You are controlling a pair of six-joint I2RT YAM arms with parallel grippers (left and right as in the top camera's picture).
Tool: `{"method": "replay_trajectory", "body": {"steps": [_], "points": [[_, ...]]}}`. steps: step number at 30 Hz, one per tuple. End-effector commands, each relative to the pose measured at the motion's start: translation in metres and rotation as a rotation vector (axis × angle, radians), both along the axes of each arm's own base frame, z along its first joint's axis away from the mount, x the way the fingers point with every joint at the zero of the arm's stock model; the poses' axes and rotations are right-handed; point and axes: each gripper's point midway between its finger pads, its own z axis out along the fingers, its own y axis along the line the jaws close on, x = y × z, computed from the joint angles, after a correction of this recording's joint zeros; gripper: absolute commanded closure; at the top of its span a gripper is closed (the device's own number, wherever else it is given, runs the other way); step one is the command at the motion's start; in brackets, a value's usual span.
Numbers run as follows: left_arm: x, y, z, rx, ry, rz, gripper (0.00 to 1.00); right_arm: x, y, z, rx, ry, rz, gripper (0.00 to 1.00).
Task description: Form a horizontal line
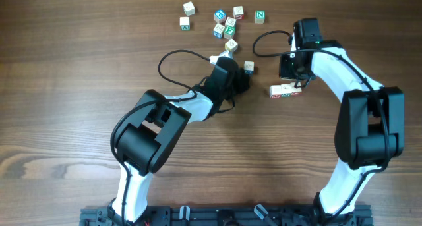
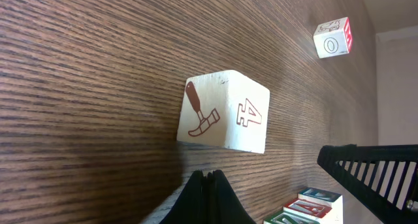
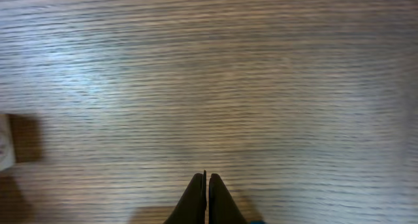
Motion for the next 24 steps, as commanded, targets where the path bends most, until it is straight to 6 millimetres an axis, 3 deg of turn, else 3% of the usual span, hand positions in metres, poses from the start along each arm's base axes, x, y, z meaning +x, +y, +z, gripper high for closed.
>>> {"method": "replay_trajectory", "body": {"steps": [1,24], "points": [[0.002,-0.001,0.014,0.001,-0.042,-0.01,0.96,-0.001,-0.014,-0.002,-0.033,0.021,-0.042,0.95],[0.002,-0.001,0.014,0.002,-0.042,-0.009,0.96,-0.012,-0.015,-0.004,-0.037,0.07,-0.041,0.96]]}}
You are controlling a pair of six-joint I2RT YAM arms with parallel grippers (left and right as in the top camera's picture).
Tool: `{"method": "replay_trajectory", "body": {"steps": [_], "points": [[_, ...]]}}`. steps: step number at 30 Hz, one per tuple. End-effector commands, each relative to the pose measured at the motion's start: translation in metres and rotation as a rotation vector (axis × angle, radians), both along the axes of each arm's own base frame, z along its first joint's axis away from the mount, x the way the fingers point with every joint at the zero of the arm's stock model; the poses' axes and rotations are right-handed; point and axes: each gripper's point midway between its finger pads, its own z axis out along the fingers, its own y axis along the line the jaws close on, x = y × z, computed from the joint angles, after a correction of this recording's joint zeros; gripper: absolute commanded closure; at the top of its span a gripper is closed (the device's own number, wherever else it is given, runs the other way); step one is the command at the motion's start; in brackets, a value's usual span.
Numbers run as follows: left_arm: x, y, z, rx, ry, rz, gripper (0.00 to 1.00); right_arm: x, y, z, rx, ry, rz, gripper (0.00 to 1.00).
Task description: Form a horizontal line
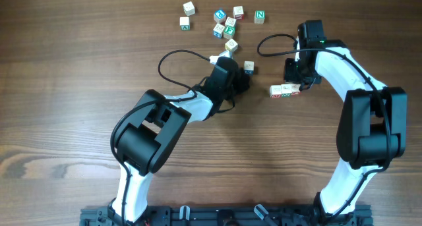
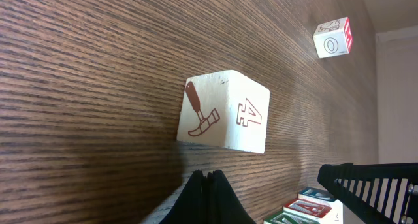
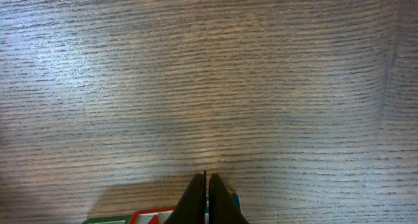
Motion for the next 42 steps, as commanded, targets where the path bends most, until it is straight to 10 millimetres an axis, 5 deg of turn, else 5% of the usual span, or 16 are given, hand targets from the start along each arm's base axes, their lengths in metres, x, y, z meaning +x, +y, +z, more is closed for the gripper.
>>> {"method": "replay_trajectory", "body": {"steps": [1,17,42], "points": [[0.002,-0.001,0.014,0.002,-0.042,-0.009,0.96,0.004,-0.002,0.0,-0.013,-0.002,-0.017,0.96],[0.002,-0.001,0.014,0.002,-0.042,-0.009,0.96,0.015,0.006,0.002,0.034,-0.044,0.003,0.96],[0.003,0.0,0.013,0.008,-0.041,-0.004,0.96,-0.001,0.011,-0.001,0.056,0.021,0.027,0.96]]}}
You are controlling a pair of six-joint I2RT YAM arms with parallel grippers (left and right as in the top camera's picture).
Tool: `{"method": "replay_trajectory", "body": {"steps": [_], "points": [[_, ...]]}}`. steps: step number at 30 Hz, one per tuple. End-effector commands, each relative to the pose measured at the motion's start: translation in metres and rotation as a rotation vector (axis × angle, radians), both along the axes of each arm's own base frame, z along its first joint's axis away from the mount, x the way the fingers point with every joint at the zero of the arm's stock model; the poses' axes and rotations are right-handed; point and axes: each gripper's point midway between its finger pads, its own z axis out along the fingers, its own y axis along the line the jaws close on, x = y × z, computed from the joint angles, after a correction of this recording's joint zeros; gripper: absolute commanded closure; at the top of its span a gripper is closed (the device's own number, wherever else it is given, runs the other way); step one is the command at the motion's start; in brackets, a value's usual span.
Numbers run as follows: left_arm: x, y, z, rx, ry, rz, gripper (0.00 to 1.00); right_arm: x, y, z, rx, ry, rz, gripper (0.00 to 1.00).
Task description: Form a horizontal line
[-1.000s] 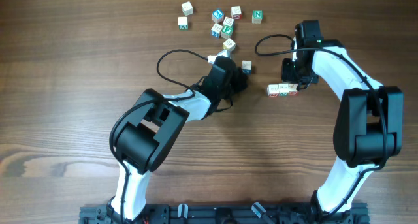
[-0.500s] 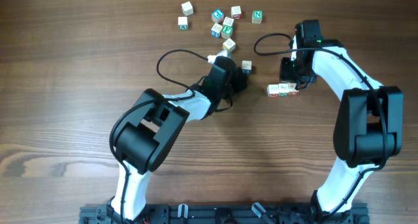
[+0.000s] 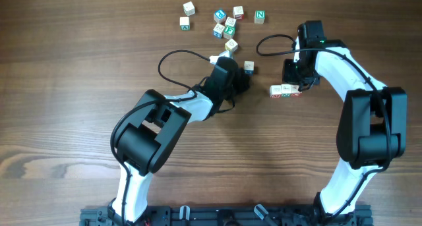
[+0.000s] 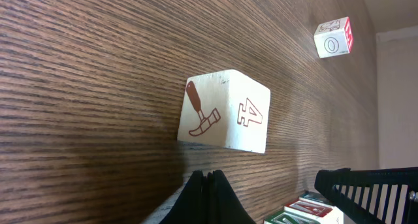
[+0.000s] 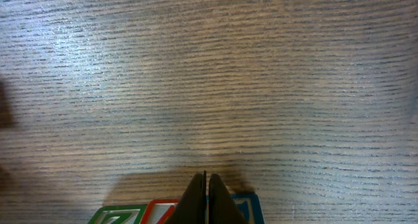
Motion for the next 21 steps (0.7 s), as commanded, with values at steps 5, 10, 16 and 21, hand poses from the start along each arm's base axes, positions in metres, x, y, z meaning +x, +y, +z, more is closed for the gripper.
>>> {"method": "replay_trajectory", "body": {"steps": [5,10,16,21], "points": [[0.003,0.0,0.013,0.008,-0.04,-0.004,0.96,0.005,0.003,0.0,0.01,-0.007,0.016,0.95],[0.003,0.0,0.013,0.008,-0.04,-0.004,0.96,0.014,0.004,0.002,0.016,-0.042,0.017,0.95],[0.003,0.001,0.013,0.009,-0.04,-0.003,0.96,0.02,0.028,0.006,0.147,-0.072,0.049,0.96],[0.003,0.001,0.013,0.01,-0.041,-0.001,0.96,0.013,0.03,0.004,0.16,-0.039,0.049,0.95]]}}
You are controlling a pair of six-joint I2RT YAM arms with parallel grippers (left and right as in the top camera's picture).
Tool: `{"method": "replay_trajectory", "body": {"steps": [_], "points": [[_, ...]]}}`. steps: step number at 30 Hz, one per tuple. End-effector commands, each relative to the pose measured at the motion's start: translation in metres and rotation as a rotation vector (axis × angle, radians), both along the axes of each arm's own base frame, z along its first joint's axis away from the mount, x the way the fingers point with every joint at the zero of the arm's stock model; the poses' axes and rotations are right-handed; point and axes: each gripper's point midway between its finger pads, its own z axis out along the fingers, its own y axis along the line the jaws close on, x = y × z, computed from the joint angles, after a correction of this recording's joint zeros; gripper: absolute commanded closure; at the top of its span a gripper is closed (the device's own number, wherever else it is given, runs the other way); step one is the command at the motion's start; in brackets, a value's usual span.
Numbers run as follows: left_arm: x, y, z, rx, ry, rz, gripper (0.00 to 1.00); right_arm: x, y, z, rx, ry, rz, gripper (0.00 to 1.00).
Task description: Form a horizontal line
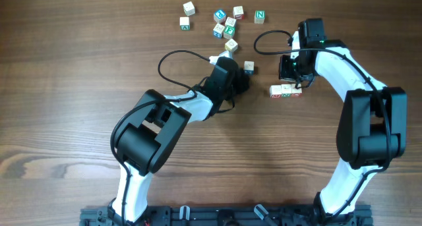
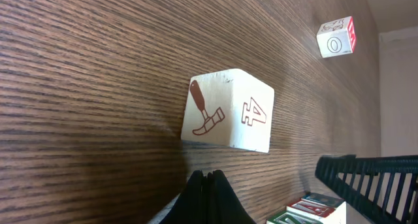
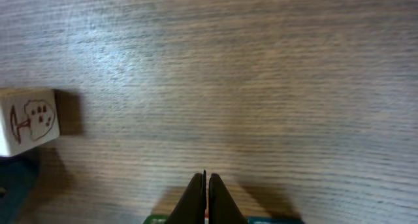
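A white block with a red hammer and a "4" (image 2: 226, 110) lies just ahead of my left gripper (image 2: 209, 179), which is shut and empty; overhead the same block (image 1: 248, 67) sits beside the left gripper (image 1: 242, 80). A short row of blocks (image 1: 285, 90) lies to the right, its end showing in the left wrist view (image 2: 312, 209). My right gripper (image 3: 206, 179) is shut and empty right behind that row (image 3: 157, 219), seen overhead (image 1: 291, 80).
Several loose letter blocks (image 1: 225, 23) lie scattered at the back of the wooden table (image 1: 79, 87). A block with a tree drawing (image 3: 26, 123) sits left in the right wrist view. A red "O" block (image 2: 336, 41) lies farther off. Cables loop from both arms.
My right gripper has shifted a little to the left and back from the row; the tree block has come into its wrist view. The left gripper and hammer block have barely moved.
My right gripper, shut, was over bare table behind the row. Then it stood closer to the row, the block tops showing at its tips, and stayed there. Now it sits slightly left. The left gripper stayed shut behind the hammer block throughout.
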Motion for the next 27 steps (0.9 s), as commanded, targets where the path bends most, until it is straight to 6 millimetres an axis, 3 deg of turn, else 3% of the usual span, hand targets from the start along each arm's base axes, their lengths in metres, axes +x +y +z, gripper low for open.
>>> {"method": "replay_trajectory", "body": {"steps": [1,27], "points": [[0.003,0.0,0.014,0.006,-0.045,-0.003,0.96,-0.001,0.007,-0.001,0.031,0.015,0.02,0.95],[0.003,0.0,0.014,0.006,-0.045,-0.003,0.96,-0.011,0.006,-0.003,0.027,0.06,0.019,0.95]]}}
